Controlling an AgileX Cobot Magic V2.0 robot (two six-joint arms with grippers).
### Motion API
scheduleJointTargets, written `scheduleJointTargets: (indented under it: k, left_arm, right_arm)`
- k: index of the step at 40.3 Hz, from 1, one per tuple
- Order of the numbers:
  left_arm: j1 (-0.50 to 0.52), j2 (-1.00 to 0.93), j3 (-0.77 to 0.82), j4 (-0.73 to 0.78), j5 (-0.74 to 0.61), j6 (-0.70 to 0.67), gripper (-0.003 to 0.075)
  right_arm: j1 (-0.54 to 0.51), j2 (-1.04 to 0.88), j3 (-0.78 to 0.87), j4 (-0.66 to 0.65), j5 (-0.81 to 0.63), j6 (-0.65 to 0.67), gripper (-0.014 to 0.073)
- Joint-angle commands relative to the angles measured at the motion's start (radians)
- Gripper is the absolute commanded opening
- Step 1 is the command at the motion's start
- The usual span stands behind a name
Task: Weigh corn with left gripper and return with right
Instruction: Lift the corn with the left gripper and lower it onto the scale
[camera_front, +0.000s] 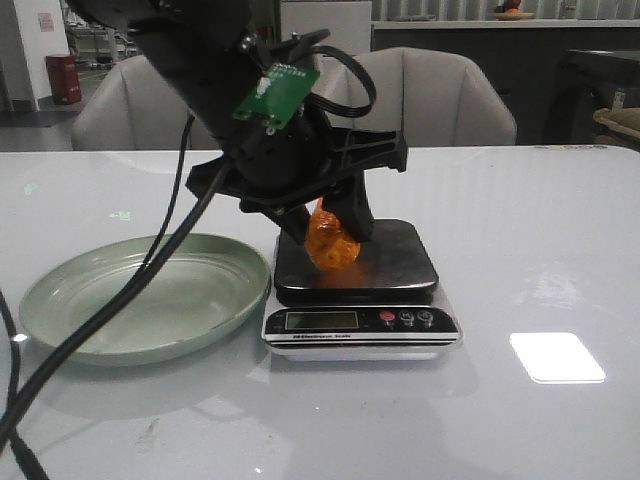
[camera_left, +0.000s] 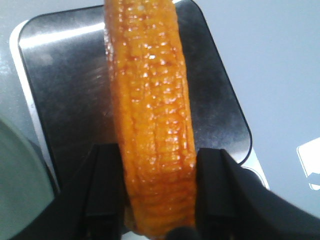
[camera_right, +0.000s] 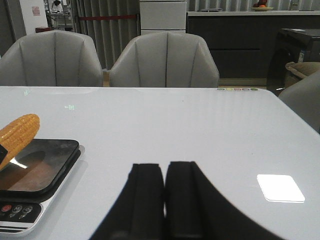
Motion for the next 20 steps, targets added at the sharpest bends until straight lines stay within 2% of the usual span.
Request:
scheduleJointTargets:
  k: [1, 2, 4, 5, 8, 20]
  left_arm:
    - [-0.006, -0.033, -0.036, -0.041, -0.067, -0.009, 0.0293]
    - [-0.006, -0.028, -0.036, -0.043, -0.072, -0.009, 0.0353]
    - [-0.006, -0.024, -0.038, -0.054, -0.074, -0.009, 0.0415]
    - [-0.006, -0.024, -0.038, -0.056, -0.077, -0.009, 0.0477]
    - [-0.006, -0.024, -0.038, -0.063, -0.077, -0.009, 0.056]
    - [-0.006, -0.078, -0.054, -0.029, -0.052, -0.001, 0.0571]
  right_arm:
    - [-0.005, -0.02, 0.003, -0.008, -0.082, -0.007, 0.0165]
    - [-0.005, -0.02, 0.003, -0.008, -0.082, -0.007, 0.0165]
    - [-0.005, -0.02, 0.003, -0.008, -0.082, -0.007, 0.0165]
    - [-0.005, -0.02, 0.003, -0.008, -0.082, -0.007, 0.0165]
    - [-0.005, -0.02, 0.003, -0.008, -0.082, -0.007, 0.0165]
    - [-0.005, -0.02, 0.003, -0.008, -0.082, -0.007, 0.0165]
